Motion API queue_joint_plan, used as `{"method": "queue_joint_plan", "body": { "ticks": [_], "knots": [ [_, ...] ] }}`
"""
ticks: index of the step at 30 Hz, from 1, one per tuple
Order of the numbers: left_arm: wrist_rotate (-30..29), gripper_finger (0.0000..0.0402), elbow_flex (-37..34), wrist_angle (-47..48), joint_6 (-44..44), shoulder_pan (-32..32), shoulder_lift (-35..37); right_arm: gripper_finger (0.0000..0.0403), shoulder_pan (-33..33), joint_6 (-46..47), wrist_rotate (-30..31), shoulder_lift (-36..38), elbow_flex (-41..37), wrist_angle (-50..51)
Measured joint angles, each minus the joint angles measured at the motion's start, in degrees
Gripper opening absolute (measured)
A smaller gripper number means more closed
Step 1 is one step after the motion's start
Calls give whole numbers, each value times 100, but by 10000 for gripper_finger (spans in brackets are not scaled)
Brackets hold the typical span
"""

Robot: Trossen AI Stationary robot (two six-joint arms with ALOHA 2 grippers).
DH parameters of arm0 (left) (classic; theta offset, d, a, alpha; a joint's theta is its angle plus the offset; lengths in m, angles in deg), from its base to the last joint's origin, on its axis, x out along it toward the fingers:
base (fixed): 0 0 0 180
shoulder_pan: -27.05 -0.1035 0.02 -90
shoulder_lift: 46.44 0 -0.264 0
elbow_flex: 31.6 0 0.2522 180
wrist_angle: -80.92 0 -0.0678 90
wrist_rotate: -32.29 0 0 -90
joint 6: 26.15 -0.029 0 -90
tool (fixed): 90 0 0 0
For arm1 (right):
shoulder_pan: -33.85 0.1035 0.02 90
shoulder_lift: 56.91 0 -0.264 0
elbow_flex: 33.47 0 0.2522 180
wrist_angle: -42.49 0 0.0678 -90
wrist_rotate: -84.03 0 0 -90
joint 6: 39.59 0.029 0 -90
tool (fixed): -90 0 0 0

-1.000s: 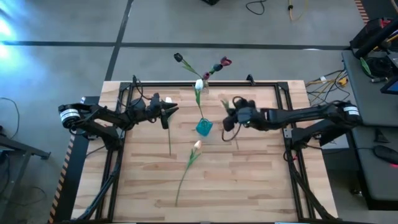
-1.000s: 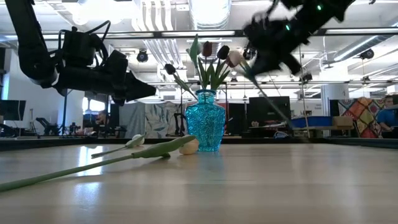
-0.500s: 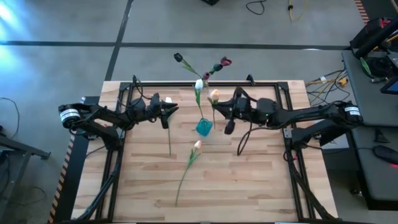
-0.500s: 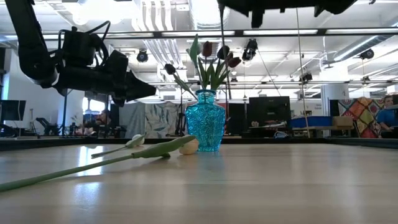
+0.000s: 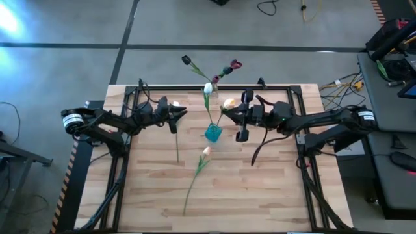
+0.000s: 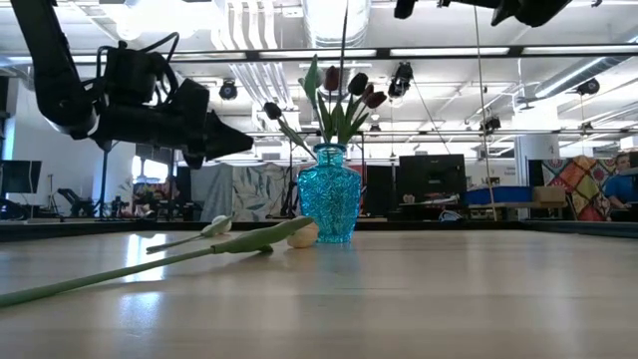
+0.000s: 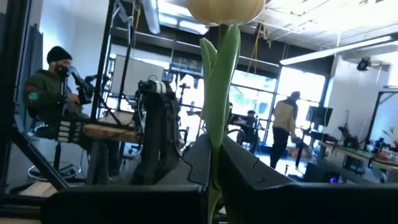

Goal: Sort flowers into vase by color
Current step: Put the right orange tulip into the blue vase

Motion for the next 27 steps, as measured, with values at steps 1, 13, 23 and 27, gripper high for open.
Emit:
{"method": "queue_joint_plan", "body": {
  "ticks": [1, 13, 23, 27],
  "knots": [
    [-1, 74, 7, 0, 5, 0, 0, 13, -16, -2, -5, -53, 0, -71],
    [0, 74, 9, 74, 90, 0, 0, 13, -286, 259, -1, -638, 0, -454],
    [15, 74, 5, 191, 92, 0, 0, 13, -321, 256, 299, -1314, 2, -850],
    [15, 75, 5, 211, 105, 0, 0, 13, -321, 260, 505, -1510, 2, -818]
  ]
}}
